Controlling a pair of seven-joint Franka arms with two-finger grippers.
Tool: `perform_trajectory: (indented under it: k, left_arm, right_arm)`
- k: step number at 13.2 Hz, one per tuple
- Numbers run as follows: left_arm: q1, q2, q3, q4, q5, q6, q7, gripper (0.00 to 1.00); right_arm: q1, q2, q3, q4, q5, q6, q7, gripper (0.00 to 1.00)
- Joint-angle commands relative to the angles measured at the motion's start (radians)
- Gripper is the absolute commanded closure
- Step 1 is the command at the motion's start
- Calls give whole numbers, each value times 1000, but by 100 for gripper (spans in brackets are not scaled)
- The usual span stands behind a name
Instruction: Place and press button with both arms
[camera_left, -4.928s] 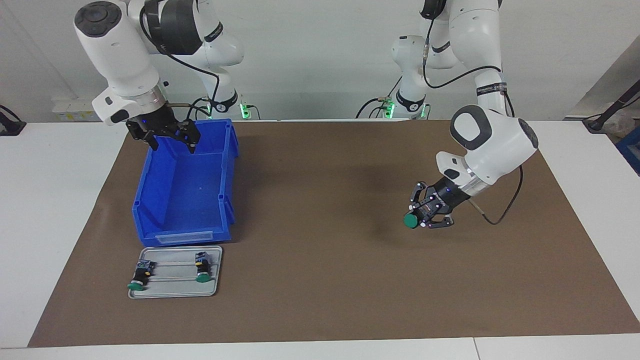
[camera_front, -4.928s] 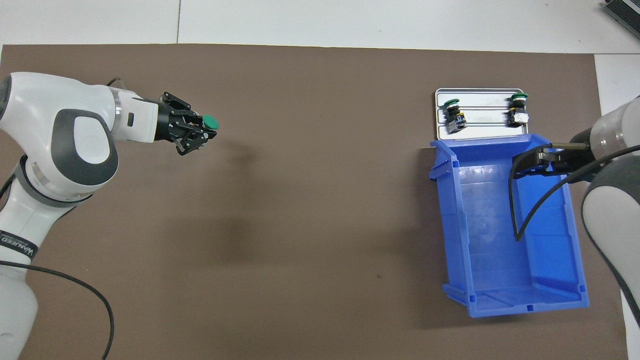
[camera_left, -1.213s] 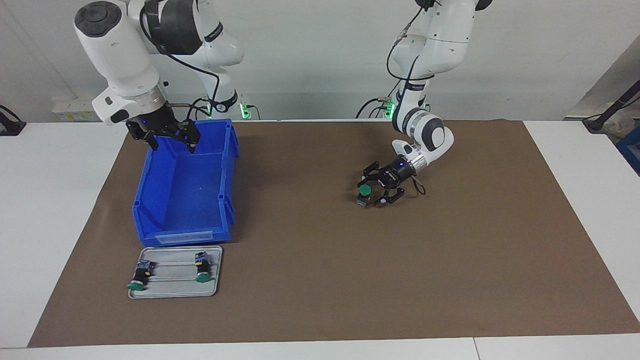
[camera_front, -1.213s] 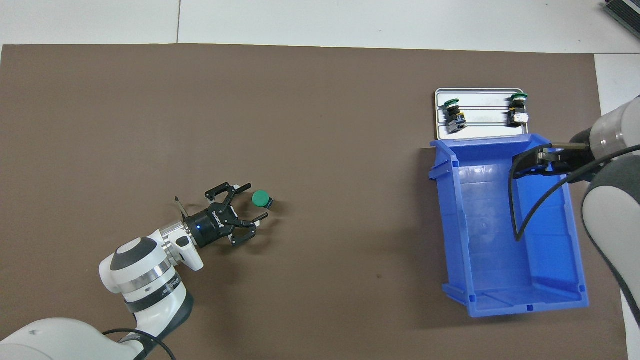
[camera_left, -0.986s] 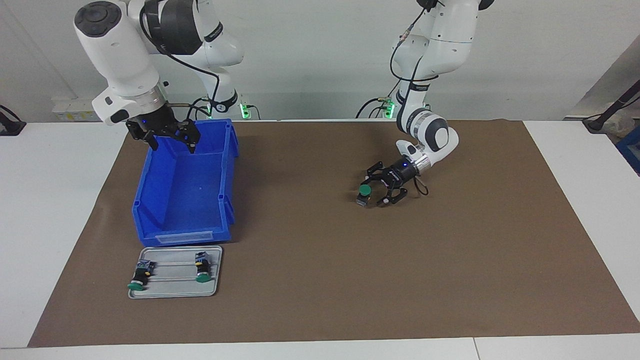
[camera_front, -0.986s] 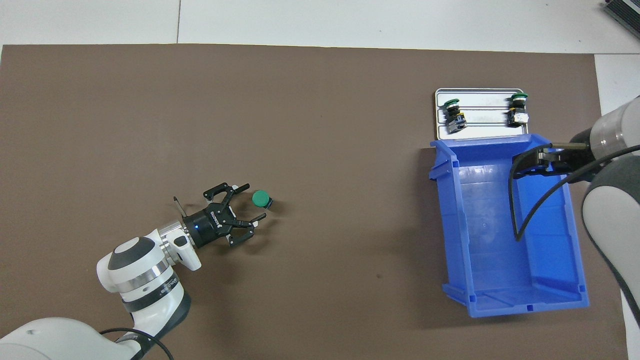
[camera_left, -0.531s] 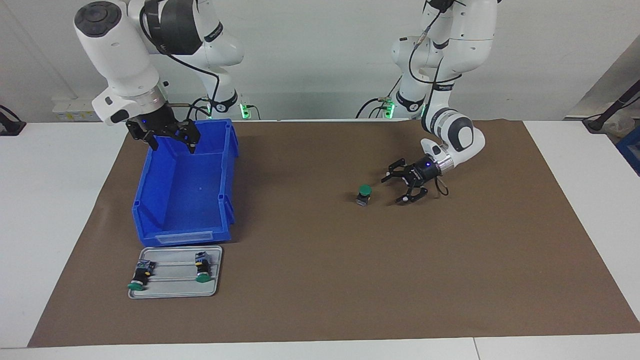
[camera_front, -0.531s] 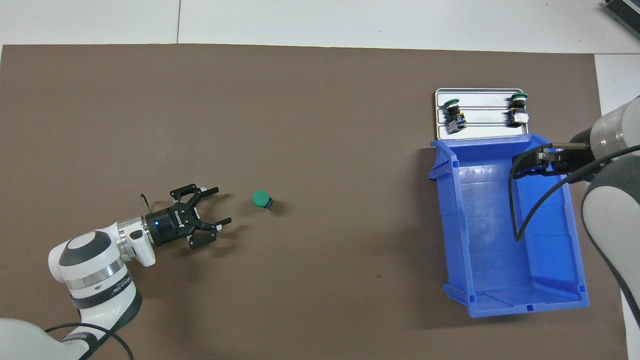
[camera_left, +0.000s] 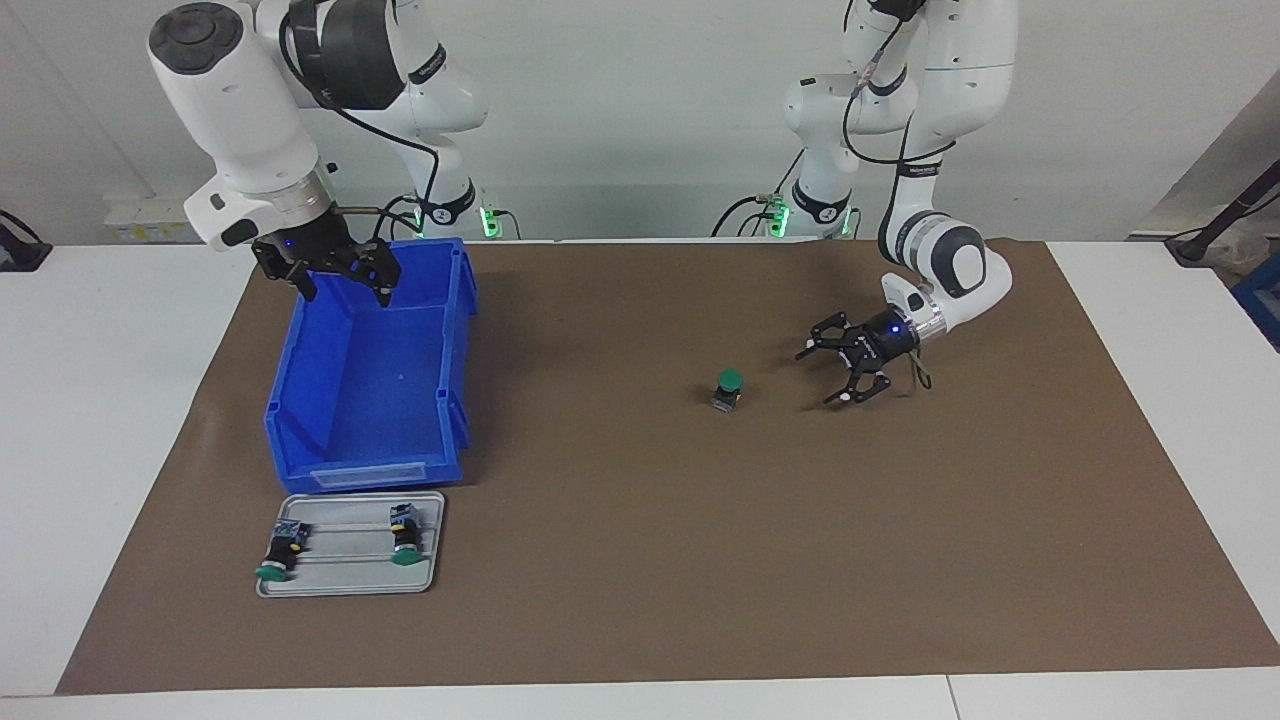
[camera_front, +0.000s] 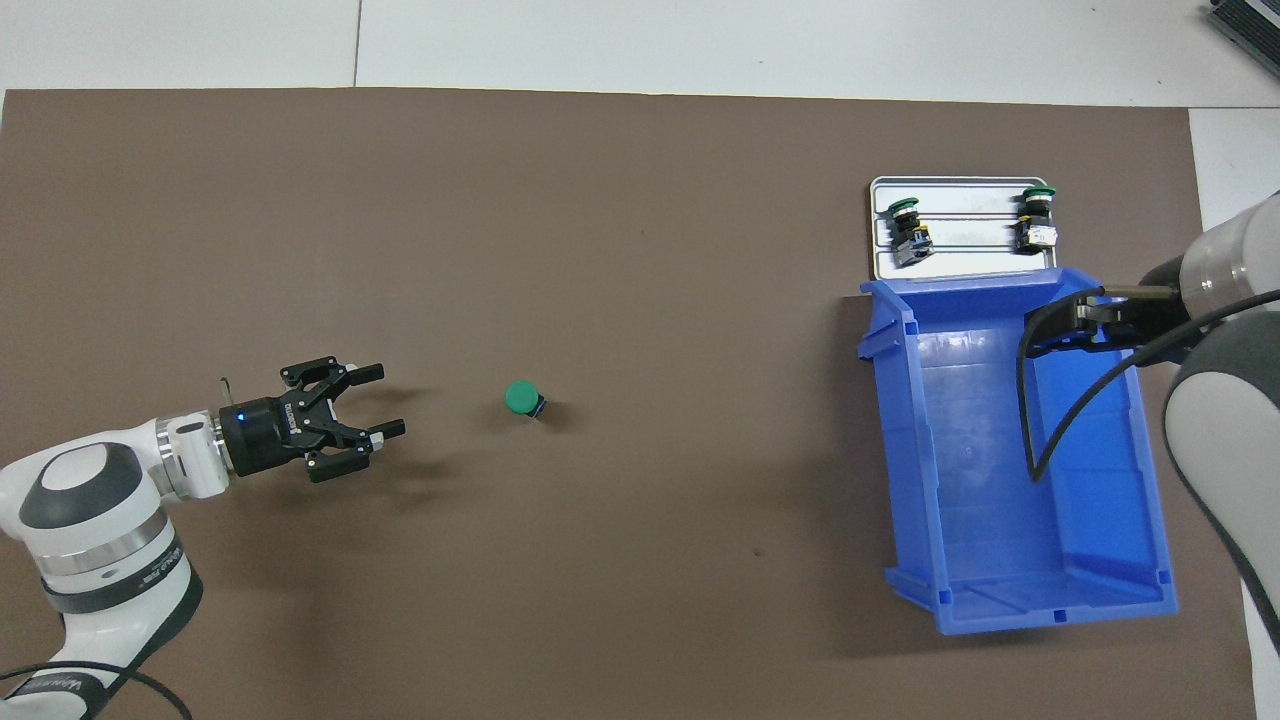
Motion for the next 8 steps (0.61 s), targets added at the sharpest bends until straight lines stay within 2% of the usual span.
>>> perform_trajectory:
  k: [1, 5, 7, 8]
  left_arm:
    - [-21, -144, -9, -21, 110, 101, -270, 12]
    - [-136, -211, -19, -9, 193, 265, -534, 13]
    - [-199, -211, -26, 19, 213, 327, -658, 14]
    - [-237, -211, -28, 28, 252, 368, -715, 20]
  right_arm:
    - [-7, -2, 6, 0, 0, -3, -24, 0]
    - [-7, -2, 6, 0, 0, -3, -24, 0]
    - [-7, -2, 6, 0, 0, -3, -24, 0]
    - [-7, -2, 6, 0, 0, -3, -24, 0]
